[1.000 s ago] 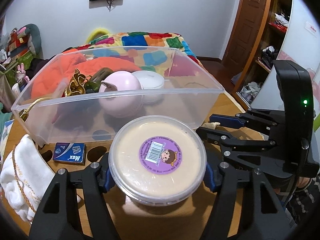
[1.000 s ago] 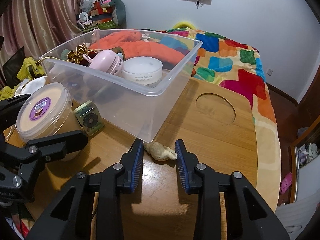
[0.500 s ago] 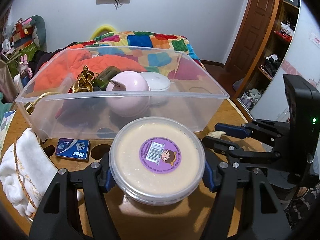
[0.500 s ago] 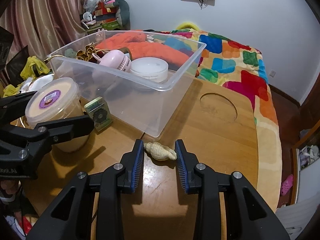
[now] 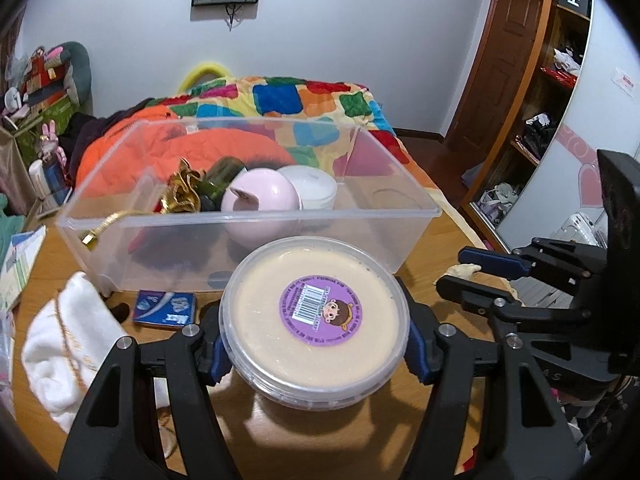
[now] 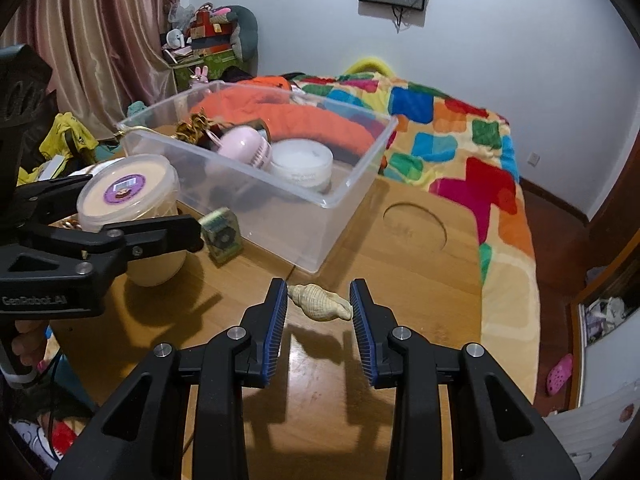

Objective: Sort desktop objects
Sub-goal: 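Lift the cream tub with left tool and carry it over the clear box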

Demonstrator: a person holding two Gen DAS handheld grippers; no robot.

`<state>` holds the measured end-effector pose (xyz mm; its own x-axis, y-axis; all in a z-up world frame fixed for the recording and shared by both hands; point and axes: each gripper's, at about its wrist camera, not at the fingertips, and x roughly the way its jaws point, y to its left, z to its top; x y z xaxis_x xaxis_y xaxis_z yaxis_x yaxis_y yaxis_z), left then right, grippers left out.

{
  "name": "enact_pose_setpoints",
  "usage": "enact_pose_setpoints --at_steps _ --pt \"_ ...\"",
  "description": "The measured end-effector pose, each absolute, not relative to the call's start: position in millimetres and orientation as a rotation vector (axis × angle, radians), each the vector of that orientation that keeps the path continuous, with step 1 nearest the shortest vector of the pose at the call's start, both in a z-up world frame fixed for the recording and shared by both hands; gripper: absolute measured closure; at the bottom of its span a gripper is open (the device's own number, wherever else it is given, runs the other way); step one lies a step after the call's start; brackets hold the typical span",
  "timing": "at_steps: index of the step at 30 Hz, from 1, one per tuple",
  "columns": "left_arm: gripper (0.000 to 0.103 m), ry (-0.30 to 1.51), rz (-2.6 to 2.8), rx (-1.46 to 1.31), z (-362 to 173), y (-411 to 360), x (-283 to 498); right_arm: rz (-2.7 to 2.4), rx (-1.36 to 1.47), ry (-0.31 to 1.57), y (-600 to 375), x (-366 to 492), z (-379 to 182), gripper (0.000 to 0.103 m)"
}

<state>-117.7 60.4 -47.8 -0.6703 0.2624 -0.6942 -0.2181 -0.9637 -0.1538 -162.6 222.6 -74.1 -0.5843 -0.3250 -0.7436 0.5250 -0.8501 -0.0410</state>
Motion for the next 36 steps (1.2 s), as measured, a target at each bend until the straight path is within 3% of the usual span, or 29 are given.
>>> enact_pose_setpoints --at_steps 23,36 --pt "0.037 -0.170 2.708 -1.010 -2 4 -103 -2.376 0.948 0.367 185 -151 -22 0.073" --pt "0.037 -0.106 2.747 -0.976 14 -13 -118 -2.382 0.920 0.352 168 -170 -11 0.073"
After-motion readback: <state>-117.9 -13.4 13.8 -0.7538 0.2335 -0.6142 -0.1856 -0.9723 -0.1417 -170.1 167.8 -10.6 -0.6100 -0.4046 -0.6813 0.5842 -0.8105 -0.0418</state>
